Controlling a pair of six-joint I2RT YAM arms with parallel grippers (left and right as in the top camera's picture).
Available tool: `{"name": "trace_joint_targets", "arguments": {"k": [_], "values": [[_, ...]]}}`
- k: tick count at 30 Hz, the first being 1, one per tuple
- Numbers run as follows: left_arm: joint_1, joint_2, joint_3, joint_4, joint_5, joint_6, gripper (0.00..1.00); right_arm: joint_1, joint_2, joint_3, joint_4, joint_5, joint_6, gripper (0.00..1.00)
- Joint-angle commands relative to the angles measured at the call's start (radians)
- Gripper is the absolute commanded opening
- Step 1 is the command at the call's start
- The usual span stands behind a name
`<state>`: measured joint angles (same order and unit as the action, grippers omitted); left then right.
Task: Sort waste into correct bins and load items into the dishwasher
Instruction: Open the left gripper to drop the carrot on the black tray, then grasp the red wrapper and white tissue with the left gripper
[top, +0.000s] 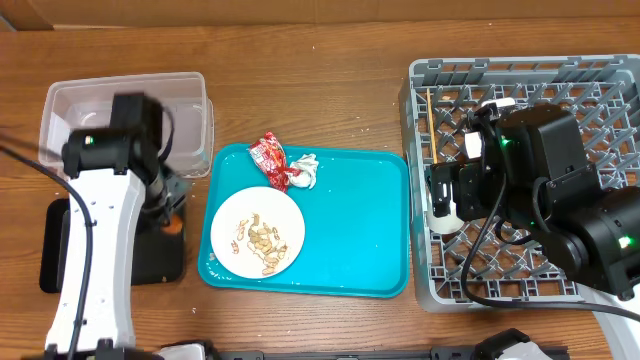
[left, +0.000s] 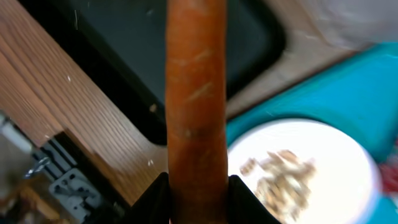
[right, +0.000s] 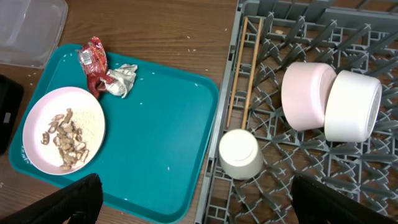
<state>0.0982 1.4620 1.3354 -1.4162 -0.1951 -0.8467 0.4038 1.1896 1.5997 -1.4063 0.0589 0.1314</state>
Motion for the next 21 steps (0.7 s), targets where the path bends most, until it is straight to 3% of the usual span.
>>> {"name": "trace_joint_targets", "arguments": {"k": [1,4,6,7,8,9,13,17,21], "values": [[0.11,0.008,-0.192,0.121,0.018,-0.005,0.23,-0.002,-0.002,0.011,0.004,0.002,0.007,1.0],[0.181,0.015,-0.254,0.179,0.031,0.017,0.16,-0.002,-0.002,0.011,0.004,0.001,0.007,1.0],[0.214,0.012,-0.24,0.192,0.031,0.055,0.45,-0.002,-0.002,0.011,0.005,-0.002,0.007,1.0],[0.217,0.012,-0.229,0.194,0.031,0.064,0.68,-0.002,-0.002,0.011,0.005,-0.002,0.007,1.0],[0.217,0.012,-0.214,0.193,0.039,0.066,0.78,-0.002,-0.002,0.011,0.005,-0.002,0.007,1.0],[0.213,0.012,-0.184,0.191,0.09,0.099,0.81,-0.002,-0.002,0.011,0.005,-0.002,0.007,1.0],[0.155,0.012,-0.09,0.201,0.196,0.158,0.8,-0.002,-0.002,0.011,0.005,-0.002,0.007,1.0],[-0.003,0.013,-0.013,0.329,0.291,0.325,0.78,-0.002,-0.002,0.011,0.005,-0.002,0.007,1.0],[-0.227,0.042,-0.011,0.509,0.219,0.466,0.76,-0.002,-0.002,0.011,0.005,-0.002,0.007,1.0]]}}
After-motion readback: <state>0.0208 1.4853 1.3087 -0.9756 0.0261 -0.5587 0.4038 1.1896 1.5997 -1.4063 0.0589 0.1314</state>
